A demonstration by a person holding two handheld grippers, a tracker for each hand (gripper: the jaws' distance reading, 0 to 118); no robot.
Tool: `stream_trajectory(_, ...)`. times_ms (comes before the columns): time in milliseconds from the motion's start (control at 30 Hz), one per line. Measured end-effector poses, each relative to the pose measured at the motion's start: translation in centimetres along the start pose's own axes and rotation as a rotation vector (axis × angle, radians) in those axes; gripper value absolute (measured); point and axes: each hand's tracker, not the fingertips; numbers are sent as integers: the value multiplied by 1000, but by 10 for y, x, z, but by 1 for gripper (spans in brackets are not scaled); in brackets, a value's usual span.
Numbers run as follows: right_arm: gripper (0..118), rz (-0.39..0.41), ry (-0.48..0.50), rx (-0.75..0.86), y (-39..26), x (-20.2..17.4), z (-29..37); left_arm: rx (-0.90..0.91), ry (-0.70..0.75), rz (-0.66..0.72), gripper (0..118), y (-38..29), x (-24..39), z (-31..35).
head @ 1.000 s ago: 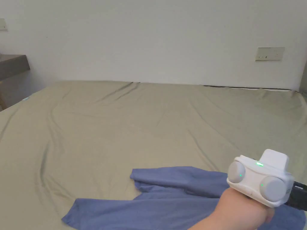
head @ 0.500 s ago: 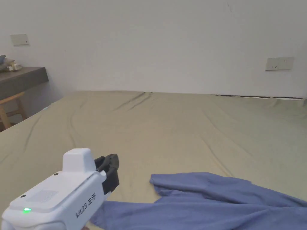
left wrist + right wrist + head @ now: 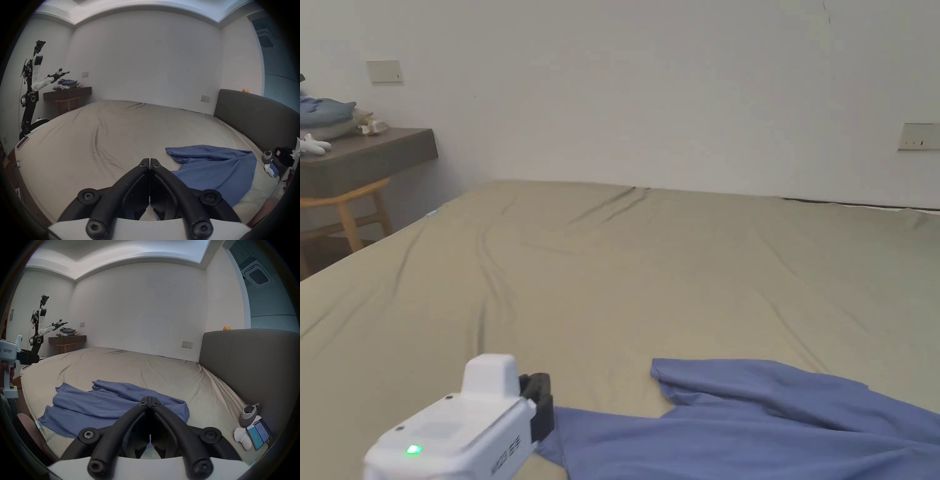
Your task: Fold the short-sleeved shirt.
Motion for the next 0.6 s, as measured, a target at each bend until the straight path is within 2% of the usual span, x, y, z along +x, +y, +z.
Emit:
stream_trajectory(33, 0, -15, -2, -2, 0, 1, -1, -52, -2, -16, 28, 2, -1, -15)
stream_trajectory(67, 0, -23, -3, -8, -1, 1, -2, -103, 2, 3, 63, 1, -1, -36)
stream_trajectory(100, 0, -20, -4, -9, -1, 1, -2, -148, 8, 2, 108, -1, -2, -56)
stream_trajectory(133, 0, -17, -5, -13, -3, 1, -1, -227, 16, 13, 118, -7, -5, -80)
stream_trajectory(200, 0, -5, -7, -18, -3, 2, -2, -303, 37, 66, 111, -19, -18, -117)
stream_trajectory(267, 0, 2, -16, -17, -4, 4, 1, -384, 118, 93, 109, -30, -23, -140)
stream_trajectory(333, 0, 2, -24, -19, -5, 8, 2, -420, 104, 151, 100, -38, -18, -132)
stream_trajectory(367, 0, 2, -27, -20, -5, 10, 2, -444, 109, 175, 90, -44, -17, -132)
stream_trajectory(400, 0, 0, -30, -24, -6, 12, 3, -471, 106, 173, 69, -48, -13, -131)
stream_trajectory(433, 0, -4, -34, -31, -7, 14, 2, -473, 97, 158, 54, -62, -30, -151)
stream_trajectory(500, 0, -6, -40, -38, -10, 17, 0, -407, 78, 70, 37, -65, -29, -146)
stream_trajectory(533, 0, -12, -42, -44, -13, 18, -1, -423, 28, 74, 9, -66, -31, -146)
stream_trajectory(567, 0, -16, -44, -49, -14, 19, -1, -426, 6, 88, 1, -55, -7, -127)
stream_trajectory(600, 0, -18, -45, -54, -15, 20, -1, -420, 32, 77, 1, -53, 2, -120)
